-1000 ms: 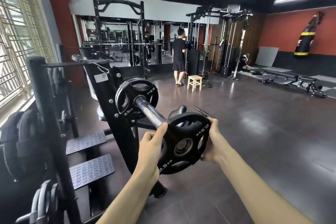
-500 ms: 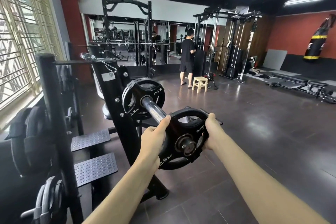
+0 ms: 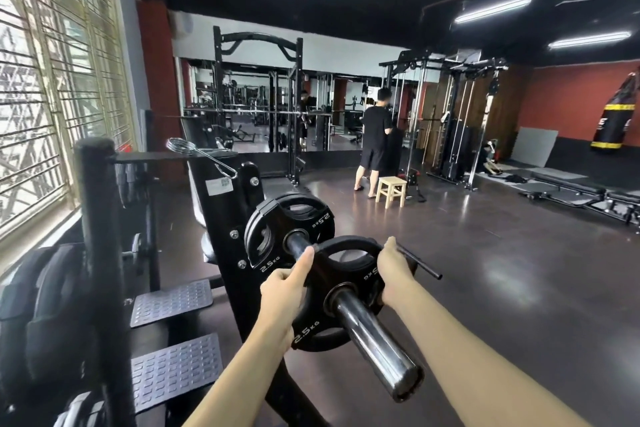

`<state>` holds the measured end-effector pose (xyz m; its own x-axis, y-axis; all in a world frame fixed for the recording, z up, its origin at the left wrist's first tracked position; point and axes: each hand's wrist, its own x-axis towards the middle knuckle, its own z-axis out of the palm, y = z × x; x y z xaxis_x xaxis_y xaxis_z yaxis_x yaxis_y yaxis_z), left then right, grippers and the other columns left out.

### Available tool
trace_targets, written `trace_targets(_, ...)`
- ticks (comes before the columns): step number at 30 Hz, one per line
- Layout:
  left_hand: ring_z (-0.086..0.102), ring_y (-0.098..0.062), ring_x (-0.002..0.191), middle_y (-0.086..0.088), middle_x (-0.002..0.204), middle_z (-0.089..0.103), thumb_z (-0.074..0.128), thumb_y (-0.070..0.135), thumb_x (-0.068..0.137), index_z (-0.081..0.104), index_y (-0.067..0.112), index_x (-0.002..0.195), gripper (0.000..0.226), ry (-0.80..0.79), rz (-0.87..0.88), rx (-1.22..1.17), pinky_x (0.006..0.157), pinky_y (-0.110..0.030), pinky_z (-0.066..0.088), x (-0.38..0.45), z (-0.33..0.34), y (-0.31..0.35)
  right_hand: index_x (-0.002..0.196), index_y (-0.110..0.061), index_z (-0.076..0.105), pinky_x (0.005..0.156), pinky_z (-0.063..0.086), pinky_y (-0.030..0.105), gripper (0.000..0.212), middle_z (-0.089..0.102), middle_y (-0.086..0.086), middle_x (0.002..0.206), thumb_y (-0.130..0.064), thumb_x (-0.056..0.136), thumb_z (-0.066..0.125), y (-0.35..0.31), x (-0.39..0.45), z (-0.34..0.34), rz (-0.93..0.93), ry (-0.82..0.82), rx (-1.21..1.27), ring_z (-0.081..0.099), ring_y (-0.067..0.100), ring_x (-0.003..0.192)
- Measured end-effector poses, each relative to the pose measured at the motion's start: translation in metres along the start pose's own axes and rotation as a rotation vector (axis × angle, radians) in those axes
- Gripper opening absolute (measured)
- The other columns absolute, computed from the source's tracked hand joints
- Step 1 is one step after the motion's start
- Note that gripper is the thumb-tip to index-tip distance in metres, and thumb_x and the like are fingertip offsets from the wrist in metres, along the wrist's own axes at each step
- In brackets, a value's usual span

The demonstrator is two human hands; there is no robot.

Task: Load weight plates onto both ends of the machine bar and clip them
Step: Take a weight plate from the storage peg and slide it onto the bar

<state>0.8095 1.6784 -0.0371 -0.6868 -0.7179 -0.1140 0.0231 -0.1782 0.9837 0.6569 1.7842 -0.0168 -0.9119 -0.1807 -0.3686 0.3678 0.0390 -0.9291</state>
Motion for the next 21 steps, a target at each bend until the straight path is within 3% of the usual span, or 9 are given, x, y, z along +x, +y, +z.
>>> trace_targets(2, 0.065, -0.021, 0.080, -0.008, 0.091, 0.069, 0.071, 0.080, 0.063, 0.061, 0.011, 0.077, 0.071, 0.037, 0.046, 0.040, 0.086, -0.036, 0.055, 0.018, -0.002, 0.007, 0.160, -0.022, 0.023, 0.116, 0.034, 0.052, 0.112, 0.040, 0.011, 0.158, -0.094, 0.074, 0.023, -0.004, 0.006, 0.018, -0.049, -0.038, -0.058, 0.041, 0.034, 0.142)
trace_targets(4, 0.055, -0.017, 0.073, -0.007, 0.087, 0.060, 0.067, 0.081, 0.066, 0.052, 0.022, 0.064, 0.062, 0.084, 0.072, 0.110, 0.090, -0.041, 0.053, 0.040, -0.003, 0.013, 0.160, -0.023, 0.019, 0.115, 0.034, 0.050, 0.135, 0.036, 0.010, 0.160, -0.105, 0.053, 0.030, -0.013, 0.019, 0.032, -0.097, -0.035, -0.180, 0.038, 0.035, 0.142)
trace_targets(5, 0.056, -0.020, 0.075, -0.013, 0.092, 0.061, 0.065, 0.082, 0.067, 0.047, 0.024, 0.060, 0.061, 0.098, 0.082, 0.146, 0.095, -0.045, 0.051, 0.050, -0.003, 0.016, 0.160, -0.019, 0.022, 0.114, 0.035, 0.048, 0.136, 0.040, 0.011, 0.157, -0.104, 0.054, 0.035, -0.017, 0.025, 0.039, -0.089, -0.034, -0.225, 0.041, 0.035, 0.139)
trace_targets(7, 0.062, -0.035, 0.102, -0.022, 0.115, 0.061, 0.060, 0.082, 0.071, 0.048, 0.020, 0.059, 0.064, 0.151, 0.117, 0.206, 0.104, -0.051, 0.046, 0.070, -0.003, 0.020, 0.155, -0.013, 0.033, 0.111, 0.038, 0.044, 0.111, 0.048, 0.012, 0.149, -0.088, 0.075, 0.042, -0.024, 0.043, 0.050, -0.065, -0.063, -0.258, 0.046, 0.034, 0.133)
trace_targets(8, 0.058, -0.038, 0.114, -0.019, 0.118, 0.060, 0.059, 0.080, 0.075, 0.053, 0.015, 0.063, 0.066, 0.178, 0.135, 0.243, 0.106, -0.050, 0.045, 0.078, -0.004, 0.021, 0.151, -0.012, 0.039, 0.107, 0.040, 0.042, 0.098, 0.051, 0.012, 0.144, -0.080, 0.081, 0.042, -0.025, 0.052, 0.054, -0.061, -0.070, -0.263, 0.048, 0.033, 0.129)
trace_targets(11, 0.050, -0.029, 0.124, 0.000, 0.119, 0.048, 0.054, 0.069, 0.088, 0.060, 0.008, 0.077, 0.062, 0.215, 0.177, 0.287, 0.107, -0.042, 0.039, 0.096, -0.004, 0.021, 0.137, -0.010, 0.053, 0.084, 0.044, 0.038, 0.080, 0.055, 0.012, 0.135, -0.067, 0.083, 0.041, -0.026, 0.068, 0.069, -0.074, -0.050, -0.269, 0.053, 0.029, 0.114)
trace_targets(14, 0.037, -0.024, 0.132, 0.003, 0.126, 0.034, 0.055, 0.061, 0.092, 0.059, 0.011, 0.094, 0.051, 0.254, 0.211, 0.200, 0.103, -0.039, 0.030, 0.102, -0.002, 0.018, 0.135, -0.009, 0.054, 0.065, 0.038, 0.034, 0.073, 0.056, 0.012, 0.132, -0.061, 0.089, 0.036, -0.029, 0.069, 0.081, -0.127, 0.010, -0.324, 0.054, 0.029, 0.110)
trace_targets(17, 0.040, -0.024, 0.131, -0.006, 0.140, 0.039, 0.056, 0.053, 0.095, 0.051, 0.013, 0.111, 0.044, 0.352, 0.268, 0.158, 0.096, -0.037, 0.032, 0.109, 0.001, 0.016, 0.140, -0.010, 0.051, 0.076, 0.041, 0.038, 0.078, 0.055, 0.013, 0.133, -0.066, 0.089, 0.031, -0.032, 0.071, 0.086, -0.127, 0.029, -0.366, 0.053, 0.031, 0.113)
trace_targets(21, 0.038, -0.027, 0.140, -0.007, 0.153, 0.038, 0.052, 0.047, 0.098, 0.049, 0.013, 0.136, 0.051, 0.412, 0.267, 0.101, 0.112, -0.054, 0.035, 0.117, 0.001, 0.016, 0.136, -0.012, 0.053, 0.078, 0.044, 0.038, 0.080, 0.059, 0.011, 0.121, -0.069, 0.087, 0.027, -0.028, 0.076, 0.086, -0.151, 0.027, -0.395, 0.055, 0.029, 0.105)
